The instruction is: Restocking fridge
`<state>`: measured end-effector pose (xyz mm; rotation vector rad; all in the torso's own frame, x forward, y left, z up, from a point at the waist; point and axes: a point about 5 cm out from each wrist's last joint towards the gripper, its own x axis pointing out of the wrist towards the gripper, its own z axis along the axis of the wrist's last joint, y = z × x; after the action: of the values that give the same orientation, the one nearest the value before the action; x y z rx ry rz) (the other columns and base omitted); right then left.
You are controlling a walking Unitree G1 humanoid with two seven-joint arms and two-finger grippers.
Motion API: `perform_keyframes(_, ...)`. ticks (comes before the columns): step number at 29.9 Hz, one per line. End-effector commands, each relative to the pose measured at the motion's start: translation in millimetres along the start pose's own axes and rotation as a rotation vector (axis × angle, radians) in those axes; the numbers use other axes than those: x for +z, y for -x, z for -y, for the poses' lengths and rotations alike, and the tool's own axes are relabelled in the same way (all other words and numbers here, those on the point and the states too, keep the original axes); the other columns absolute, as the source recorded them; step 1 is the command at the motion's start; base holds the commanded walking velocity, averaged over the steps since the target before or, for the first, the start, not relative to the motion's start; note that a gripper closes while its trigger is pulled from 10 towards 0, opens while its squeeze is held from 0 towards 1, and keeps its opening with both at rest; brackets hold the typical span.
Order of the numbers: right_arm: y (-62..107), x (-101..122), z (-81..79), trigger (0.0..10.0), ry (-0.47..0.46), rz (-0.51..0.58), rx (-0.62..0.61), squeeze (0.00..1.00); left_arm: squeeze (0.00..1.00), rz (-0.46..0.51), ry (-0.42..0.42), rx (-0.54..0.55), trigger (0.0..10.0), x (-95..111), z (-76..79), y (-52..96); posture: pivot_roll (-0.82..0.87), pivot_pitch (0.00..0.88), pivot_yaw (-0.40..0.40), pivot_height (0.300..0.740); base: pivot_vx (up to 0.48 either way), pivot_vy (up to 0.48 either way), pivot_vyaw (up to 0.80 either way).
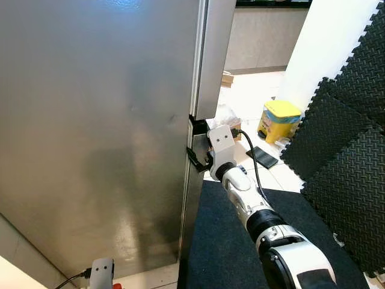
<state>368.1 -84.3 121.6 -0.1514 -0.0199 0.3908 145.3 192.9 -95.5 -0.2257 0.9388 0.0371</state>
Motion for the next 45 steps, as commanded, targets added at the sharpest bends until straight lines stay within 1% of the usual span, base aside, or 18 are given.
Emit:
perform_keyframes(1, -4.7, 15, 14.1, 10.0, 0.010, 0.045, -0.083, 0.00, 0.00, -0.044, -0.003, -0.006, 10.0, -10, 0.4, 1.9, -0.04, 0.000, -0.032, 0.740, 0.000, 0.000, 0.00)
perform_keyframes(3, -3.0, 14, 20.8, 10.0, 0.019, 0.038, -0.121, 0.00, 0.00, -0.045, -0.005, -0.008, 10.0, -10, 0.9, 1.7, -0.05, 0.000, -0.032, 0.740, 0.000, 0.000, 0.00)
perform_keyframes(4, -3.0, 14, 20.8, 10.0, 0.019, 0.038, -0.121, 0.00, 0.00, -0.045, -0.005, -0.008, 10.0, -10, 0.9, 1.7, -0.05, 0.000, -0.032, 0.740, 0.000, 0.000, 0.00)
perform_keyframes(5, -0.8, 11, 26.3, 10.0, 0.029, 0.024, -0.153, 0.00, 0.00, -0.046, -0.006, -0.011, 10.0, -10, 1.2, 1.7, -0.05, 0.000, -0.032, 0.740, 0.000, 0.000, 0.00)
perform_keyframes(7, -0.2, 10, 27.8, 10.0, 0.032, 0.018, -0.162, 0.00, 0.00, -0.046, -0.007, -0.011, 10.0, -10, 1.3, 1.7, -0.05, 0.000, -0.032, 0.740, 0.000, 0.000, 0.00)
perform_keyframes(11, 4.0, 4, 37.8, 10.0, 0.041, -0.014, -0.235, 0.00, 0.00, -0.044, -0.008, -0.015, 10.0, -9, 2.1, 1.3, -0.05, 0.000, -0.032, 0.740, 0.000, 0.000, 0.00)
perform_keyframes(13, 4.0, 4, 37.8, 10.0, 0.041, -0.014, -0.235, 0.00, 0.00, -0.044, -0.008, -0.015, 10.0, -9, 2.1, 1.3, -0.05, 0.000, -0.032, 0.740, 0.000, 0.000, 0.00)
perform_keyframes(14, 5.5, 3, 41.5, 10.0, 0.043, -0.023, -0.260, 0.00, 0.00, -0.044, -0.008, -0.017, 10.0, -9, 2.5, 1.2, -0.05, 0.000, -0.032, 0.740, 0.000, 0.000, 0.00)
perform_keyframes(16, 6.1, 2, 42.8, 10.0, 0.044, -0.027, -0.268, 0.00, 0.00, -0.044, -0.008, -0.017, 10.0, -9, 2.6, 1.1, -0.05, 0.000, -0.032, 0.740, 0.000, 0.000, 0.00)
perform_keyframes(20, 10.2, -3, 51.0, 10.0, 0.041, -0.046, -0.308, 0.00, 0.00, -0.045, -0.009, -0.019, 10.0, -9, 2.8, 1.1, -0.05, 0.000, -0.032, 0.740, 0.000, 0.000, 0.00)
perform_keyframes(22, 10.2, -3, 51.0, 10.0, 0.041, -0.046, -0.308, 0.00, 0.00, -0.045, -0.009, -0.019, 10.0, -9, 2.8, 1.1, -0.05, 0.000, -0.032, 0.740, 0.000, 0.000, 0.00)
perform_keyframes(24, 12.9, -5, 56.0, 10.0, 0.042, -0.055, -0.337, 0.00, 0.00, -0.047, -0.010, -0.020, 10.0, -10, 2.7, 1.3, -0.05, 0.000, -0.032, 0.740, 0.000, 0.000, 0.00)
perform_keyframes(30, 15.3, -7, 60.5, 10.0, 0.048, -0.064, -0.362, 0.00, 0.00, -0.047, -0.011, -0.021, 10.0, -10, 2.4, 1.5, -0.05, 0.000, -0.029, 0.740, 0.000, 0.000, 0.00)
perform_keyframes(37, 20.0, -10, 70.2, 10.0, 0.053, -0.083, -0.404, 0.00, 0.00, -0.045, -0.015, -0.024, 10.0, -9, 3.0, 1.2, -0.05, 0.000, -0.029, 0.740, 0.000, 0.000, 0.00)
perform_keyframes(45, 22.0, -11, 74.6, 10.0, 0.059, -0.093, -0.428, 0.00, 0.00, -0.046, -0.016, -0.025, 10.0, -9, 2.4, 1.3, -0.05, 0.000, -0.027, 0.740, 0.000, 0.000, 0.00)
